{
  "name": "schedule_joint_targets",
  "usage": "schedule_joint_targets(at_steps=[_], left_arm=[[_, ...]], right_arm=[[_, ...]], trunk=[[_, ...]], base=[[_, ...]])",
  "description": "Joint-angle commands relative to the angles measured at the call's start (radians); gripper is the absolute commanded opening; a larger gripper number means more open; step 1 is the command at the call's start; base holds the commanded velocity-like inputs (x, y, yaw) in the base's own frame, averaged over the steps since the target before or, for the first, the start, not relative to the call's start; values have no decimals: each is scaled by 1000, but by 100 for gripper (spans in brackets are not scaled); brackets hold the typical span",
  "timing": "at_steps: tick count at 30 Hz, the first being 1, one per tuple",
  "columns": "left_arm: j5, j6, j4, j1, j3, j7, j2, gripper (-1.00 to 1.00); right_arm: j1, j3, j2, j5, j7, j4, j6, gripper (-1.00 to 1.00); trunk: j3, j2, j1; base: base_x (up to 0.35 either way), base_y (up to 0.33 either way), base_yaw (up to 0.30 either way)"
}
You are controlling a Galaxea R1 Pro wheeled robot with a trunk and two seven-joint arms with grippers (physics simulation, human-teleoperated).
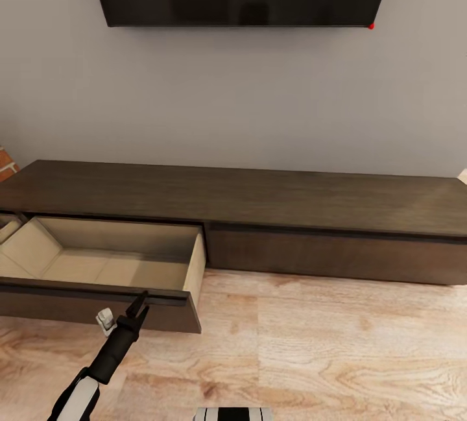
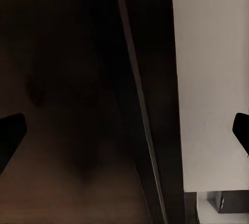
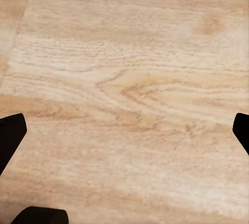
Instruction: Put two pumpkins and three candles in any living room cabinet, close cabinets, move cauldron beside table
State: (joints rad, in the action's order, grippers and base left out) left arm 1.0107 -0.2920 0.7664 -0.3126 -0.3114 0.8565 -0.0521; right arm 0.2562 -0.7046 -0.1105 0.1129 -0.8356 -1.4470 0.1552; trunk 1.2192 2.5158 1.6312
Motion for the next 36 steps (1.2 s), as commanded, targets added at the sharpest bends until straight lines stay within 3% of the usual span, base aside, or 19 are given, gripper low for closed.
schedule_joint_targets(at_steps=[1,15,18,20,22,24,25,26,27,28,29,30,32,34,35,36], left_arm=[[8,-10,8,3,0,5,0,100],[9,-24,183,102,-4,-1,1,100],[11,-42,288,163,-4,-5,2,100],[13,-51,378,234,-4,-19,5,100],[15,-55,504,339,-4,-47,13,100],[10,-54,613,424,-4,-85,32,100],[7,-51,679,479,-6,-131,44,100],[5,-49,708,502,-6,-159,48,100],[1,-44,753,535,-4,-224,56,100],[-3,-42,769,547,-3,-256,57,100],[-28,-40,794,563,5,-309,57,100],[-46,-38,803,569,11,-329,57,100],[-102,-38,826,582,22,-375,54,100],[-116,-37,831,586,23,-386,54,100],[-128,-37,836,587,24,-396,53,100],[-130,-37,837,587,24,-398,53,100]], right_arm=[[0,-1,0,4,-4,-1,6,100],[-1,0,0,5,-3,-1,6,100],[-2,1,0,4,-4,-6,7,100],[-2,2,0,3,-5,-27,12,100],[-1,2,6,-4,-9,-98,23,100],[-7,9,44,-7,-12,-133,38,100],[-21,21,82,-5,-9,-147,52,100],[-34,31,101,-3,-5,-151,56,100],[-80,68,136,7,22,-158,64,100],[-103,91,149,16,40,-160,69,100],[-141,146,169,44,83,-164,78,100],[-157,178,176,61,106,-165,86,100],[-198,314,191,115,173,-168,152,100],[-217,367,193,129,191,-169,190,100],[-273,414,193,143,207,-169,238,100],[-299,424,193,146,210,-169,254,100]], trunk=[[1,0,0],[1,0,0],[1,0,0],[1,0,0],[1,0,0],[1,0,0],[1,0,0],[1,0,0],[1,0,0],[1,0,0],[1,0,0],[1,0,0],[1,0,0],[1,0,0],[1,0,0],[1,0,0]], base=[[-132,0,0],[-53,0,0],[-2,0,0],[0,0,0],[0,0,0],[0,0,0],[0,0,0],[0,0,0],[0,0,0],[0,0,0],[0,0,0],[0,0,0],[0,0,0],[0,0,0],[0,0,0],[0,0,0]])
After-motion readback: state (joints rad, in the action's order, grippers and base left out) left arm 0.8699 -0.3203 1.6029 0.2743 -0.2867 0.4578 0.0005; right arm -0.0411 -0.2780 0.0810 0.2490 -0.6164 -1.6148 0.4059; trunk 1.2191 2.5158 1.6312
